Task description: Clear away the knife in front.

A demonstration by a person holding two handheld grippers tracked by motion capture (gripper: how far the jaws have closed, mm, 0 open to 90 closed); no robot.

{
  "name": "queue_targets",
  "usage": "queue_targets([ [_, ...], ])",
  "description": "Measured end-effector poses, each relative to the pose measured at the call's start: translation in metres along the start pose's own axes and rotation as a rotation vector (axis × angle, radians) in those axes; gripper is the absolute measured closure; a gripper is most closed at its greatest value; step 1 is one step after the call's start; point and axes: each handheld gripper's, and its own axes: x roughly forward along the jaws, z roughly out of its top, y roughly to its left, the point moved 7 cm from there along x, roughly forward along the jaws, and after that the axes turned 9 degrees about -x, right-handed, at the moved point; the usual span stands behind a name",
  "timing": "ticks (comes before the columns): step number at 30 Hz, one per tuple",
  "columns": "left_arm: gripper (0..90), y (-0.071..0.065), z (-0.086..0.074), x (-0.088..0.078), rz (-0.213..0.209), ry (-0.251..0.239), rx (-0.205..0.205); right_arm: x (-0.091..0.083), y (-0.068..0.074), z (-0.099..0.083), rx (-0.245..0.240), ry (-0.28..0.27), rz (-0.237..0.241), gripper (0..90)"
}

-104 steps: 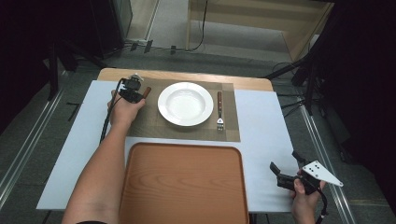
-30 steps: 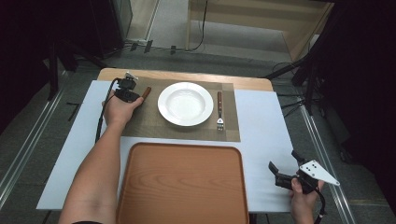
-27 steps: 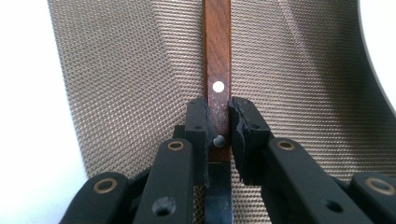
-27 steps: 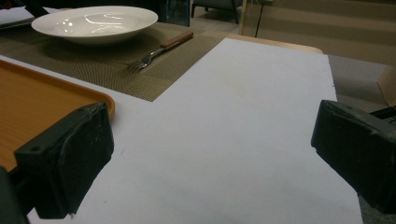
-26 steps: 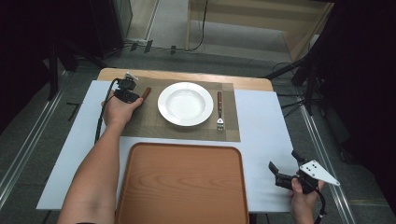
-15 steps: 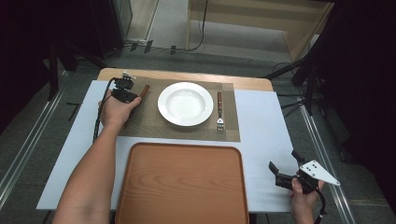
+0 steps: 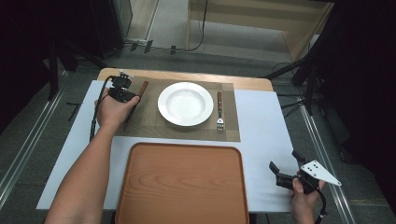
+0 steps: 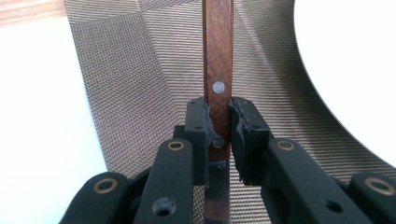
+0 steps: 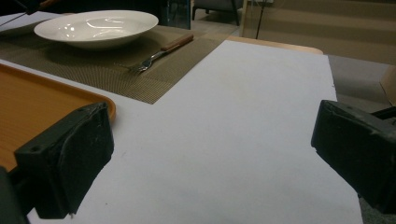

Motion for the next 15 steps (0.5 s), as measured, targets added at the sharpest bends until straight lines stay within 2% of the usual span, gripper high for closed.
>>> queue_targets([
  [10,76.3,-0.009,0.000,-0.014,-0.017,-0.012,0.027,0.000,0.000,0.000,-0.003,0.000,-0.001,0.0],
  [15,76.3,-0.017,-0.006,-0.022,-0.021,-0.005,0.052,0.000,0.001,0.000,-0.010,0.000,-0.001,0.0],
])
